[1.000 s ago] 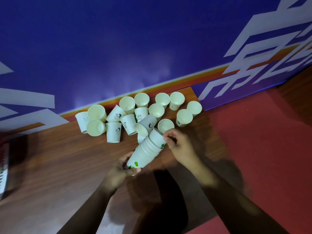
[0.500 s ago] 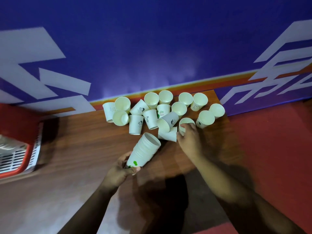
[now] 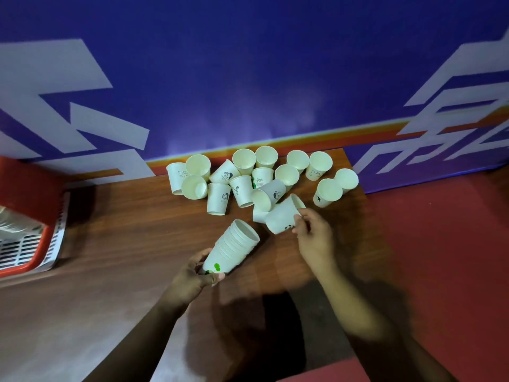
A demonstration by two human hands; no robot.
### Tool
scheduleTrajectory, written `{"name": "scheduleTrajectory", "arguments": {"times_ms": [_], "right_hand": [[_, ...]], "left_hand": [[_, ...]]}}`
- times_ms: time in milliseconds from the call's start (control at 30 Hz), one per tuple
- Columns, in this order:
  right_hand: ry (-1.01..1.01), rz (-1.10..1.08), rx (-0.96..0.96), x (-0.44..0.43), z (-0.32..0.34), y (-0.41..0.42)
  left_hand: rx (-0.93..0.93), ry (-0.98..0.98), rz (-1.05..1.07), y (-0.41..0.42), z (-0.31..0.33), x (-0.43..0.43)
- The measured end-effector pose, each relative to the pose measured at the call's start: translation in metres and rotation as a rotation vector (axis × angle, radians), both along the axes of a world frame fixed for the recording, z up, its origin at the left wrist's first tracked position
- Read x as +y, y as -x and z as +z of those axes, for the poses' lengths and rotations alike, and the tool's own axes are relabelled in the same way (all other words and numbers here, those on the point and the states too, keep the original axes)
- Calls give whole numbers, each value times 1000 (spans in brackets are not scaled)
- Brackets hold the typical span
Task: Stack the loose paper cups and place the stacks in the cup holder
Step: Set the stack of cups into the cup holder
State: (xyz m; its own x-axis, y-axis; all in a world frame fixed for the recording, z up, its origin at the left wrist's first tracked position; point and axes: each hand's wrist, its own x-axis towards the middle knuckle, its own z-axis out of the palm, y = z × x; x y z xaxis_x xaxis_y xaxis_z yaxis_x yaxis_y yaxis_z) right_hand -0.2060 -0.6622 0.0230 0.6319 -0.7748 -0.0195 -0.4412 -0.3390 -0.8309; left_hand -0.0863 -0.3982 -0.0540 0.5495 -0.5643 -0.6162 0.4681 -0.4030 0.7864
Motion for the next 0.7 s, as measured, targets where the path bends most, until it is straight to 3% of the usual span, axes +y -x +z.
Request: {"name": "scheduleTrajectory", "arguments": {"times_ms": [100,300,500,633,700], "right_hand": [[-86,131,-71,24,31,-14],[-135,560,138,95,48,-40],[93,475,25,164,53,-83],[102,616,47,234,50,-108],[4,617,78,265,53,-123]], "left_hand": [[-28,28,13,1,15,5],[-157,91,65,-3,48,42],[-229,109,202,-13,62,127],[-273,113,262,-29,62,189],[-268,124,302,-38,61,224]]}}
